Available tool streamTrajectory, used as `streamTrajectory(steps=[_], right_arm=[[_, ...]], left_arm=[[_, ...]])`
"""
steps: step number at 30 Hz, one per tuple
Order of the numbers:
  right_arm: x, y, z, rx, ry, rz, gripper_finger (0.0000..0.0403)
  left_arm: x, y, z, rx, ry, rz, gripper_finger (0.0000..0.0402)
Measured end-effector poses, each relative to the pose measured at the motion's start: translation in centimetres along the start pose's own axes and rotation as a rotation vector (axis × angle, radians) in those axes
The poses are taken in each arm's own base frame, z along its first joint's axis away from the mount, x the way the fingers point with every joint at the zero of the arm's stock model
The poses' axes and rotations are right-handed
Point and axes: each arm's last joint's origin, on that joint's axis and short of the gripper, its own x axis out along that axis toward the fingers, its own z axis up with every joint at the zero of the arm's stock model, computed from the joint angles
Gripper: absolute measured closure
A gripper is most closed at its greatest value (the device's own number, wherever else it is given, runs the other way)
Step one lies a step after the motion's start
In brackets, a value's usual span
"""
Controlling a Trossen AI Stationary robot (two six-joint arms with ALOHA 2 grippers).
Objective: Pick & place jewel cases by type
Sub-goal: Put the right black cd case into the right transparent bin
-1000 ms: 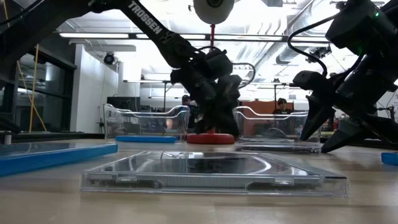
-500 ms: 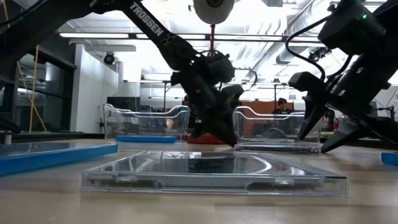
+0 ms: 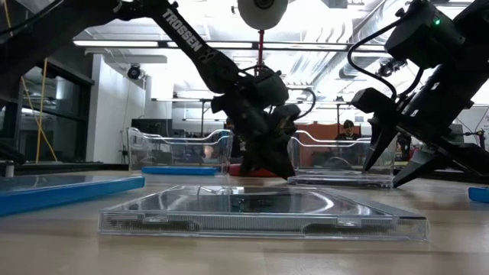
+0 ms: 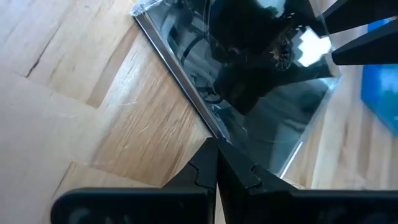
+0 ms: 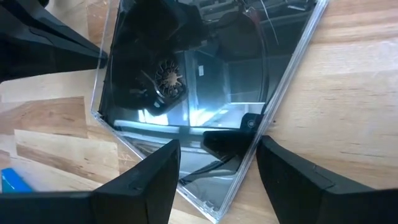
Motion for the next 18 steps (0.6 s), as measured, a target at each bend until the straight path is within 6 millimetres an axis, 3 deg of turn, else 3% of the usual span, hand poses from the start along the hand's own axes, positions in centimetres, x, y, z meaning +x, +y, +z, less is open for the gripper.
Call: streamTrajectory(steps=[18], right_arm=[[0.0, -0.2, 0.1, -0.048, -0.027, -0.014, 0.0190]], left_arm=[[0.2, -1.2, -0.3, 0.099, 0.104, -0.343, 0.0401]])
